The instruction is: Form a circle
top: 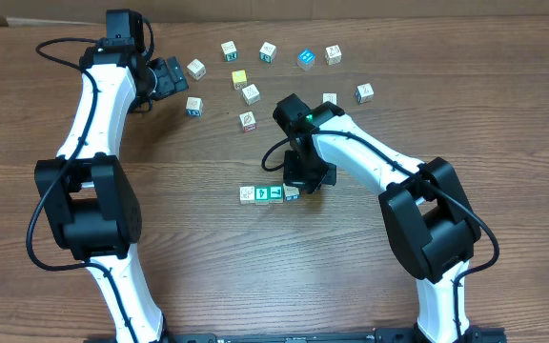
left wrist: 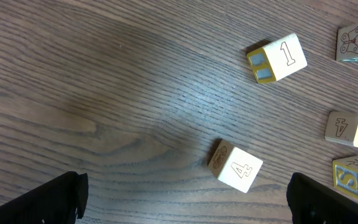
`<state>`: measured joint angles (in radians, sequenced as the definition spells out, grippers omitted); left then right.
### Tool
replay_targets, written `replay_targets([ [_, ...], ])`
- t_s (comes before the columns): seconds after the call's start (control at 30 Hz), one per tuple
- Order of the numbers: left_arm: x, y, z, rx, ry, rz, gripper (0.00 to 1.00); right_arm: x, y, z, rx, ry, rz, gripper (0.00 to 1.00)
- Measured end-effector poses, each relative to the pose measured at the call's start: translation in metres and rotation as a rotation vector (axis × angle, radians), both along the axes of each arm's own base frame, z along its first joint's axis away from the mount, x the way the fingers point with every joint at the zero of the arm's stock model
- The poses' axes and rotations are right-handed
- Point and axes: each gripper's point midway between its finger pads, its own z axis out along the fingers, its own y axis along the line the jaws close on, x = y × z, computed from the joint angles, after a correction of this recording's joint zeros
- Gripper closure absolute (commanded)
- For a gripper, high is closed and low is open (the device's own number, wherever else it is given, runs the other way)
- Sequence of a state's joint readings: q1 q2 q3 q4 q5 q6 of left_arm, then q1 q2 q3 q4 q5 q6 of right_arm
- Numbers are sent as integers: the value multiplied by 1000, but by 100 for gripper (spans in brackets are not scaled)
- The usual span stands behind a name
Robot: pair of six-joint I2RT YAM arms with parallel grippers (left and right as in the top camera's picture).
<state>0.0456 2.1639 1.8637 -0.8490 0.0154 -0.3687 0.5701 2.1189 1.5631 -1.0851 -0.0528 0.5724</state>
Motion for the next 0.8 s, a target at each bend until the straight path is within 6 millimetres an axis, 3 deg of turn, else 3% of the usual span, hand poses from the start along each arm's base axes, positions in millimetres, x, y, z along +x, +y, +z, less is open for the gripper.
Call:
replay_targets([
  [0.53, 0, 0, 0, 0, 0, 0, 0, -9, 3, 1, 24, 43, -1, 96],
  [0.8, 0, 0, 0, 0, 0, 0, 0, 28, 6, 0, 9, -122, -3, 96],
])
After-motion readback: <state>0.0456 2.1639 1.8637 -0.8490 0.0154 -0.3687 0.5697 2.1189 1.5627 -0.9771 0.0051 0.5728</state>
